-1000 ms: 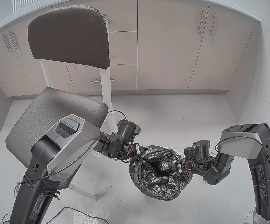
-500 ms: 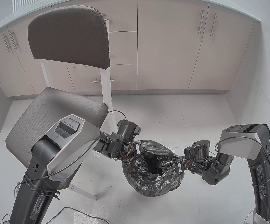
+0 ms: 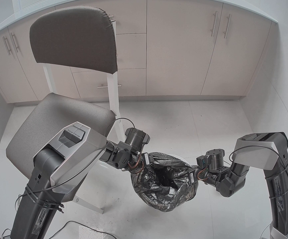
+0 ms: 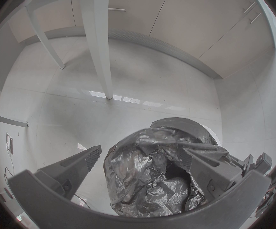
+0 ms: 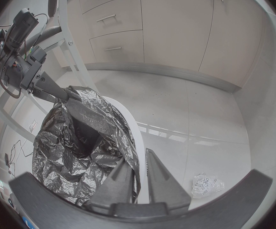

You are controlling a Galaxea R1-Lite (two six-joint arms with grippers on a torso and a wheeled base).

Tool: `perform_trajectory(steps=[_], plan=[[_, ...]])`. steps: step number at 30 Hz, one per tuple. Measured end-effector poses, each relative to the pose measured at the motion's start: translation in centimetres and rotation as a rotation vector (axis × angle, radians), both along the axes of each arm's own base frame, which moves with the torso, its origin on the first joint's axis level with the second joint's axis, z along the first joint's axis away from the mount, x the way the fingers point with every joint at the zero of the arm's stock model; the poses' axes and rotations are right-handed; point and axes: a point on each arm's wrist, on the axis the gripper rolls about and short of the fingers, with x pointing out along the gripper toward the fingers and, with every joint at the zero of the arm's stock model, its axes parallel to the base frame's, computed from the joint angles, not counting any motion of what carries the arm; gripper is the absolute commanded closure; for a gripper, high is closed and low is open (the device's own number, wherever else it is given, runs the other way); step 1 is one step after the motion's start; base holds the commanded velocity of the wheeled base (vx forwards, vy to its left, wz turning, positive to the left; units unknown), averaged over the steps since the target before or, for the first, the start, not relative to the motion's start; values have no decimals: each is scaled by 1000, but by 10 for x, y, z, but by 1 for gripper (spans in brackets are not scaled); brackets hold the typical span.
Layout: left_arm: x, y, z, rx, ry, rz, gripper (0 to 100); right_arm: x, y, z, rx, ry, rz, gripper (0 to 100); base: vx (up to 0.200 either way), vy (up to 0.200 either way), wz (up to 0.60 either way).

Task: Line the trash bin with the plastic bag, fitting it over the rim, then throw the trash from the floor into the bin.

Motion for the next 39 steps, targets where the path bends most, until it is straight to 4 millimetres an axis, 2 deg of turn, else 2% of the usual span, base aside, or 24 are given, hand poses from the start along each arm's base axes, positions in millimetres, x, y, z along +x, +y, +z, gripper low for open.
perform_trajectory(steps=[10, 11, 26, 39], plan=[[0, 0, 0, 1, 0, 1, 0, 0, -1, -1, -4, -5, 0, 100, 0, 0, 0], [0, 0, -1, 1, 1, 1, 0, -1, -1, -1, -7, -5, 0, 0, 0, 0, 0], [0, 0, 0, 0, -2, 1, 0, -1, -2, -2, -27, -7, -5, 0, 0, 0, 0], [0, 0, 0, 0, -2, 1, 0, 4, -5, 8, -173, -93, -118, 0, 0, 0, 0]])
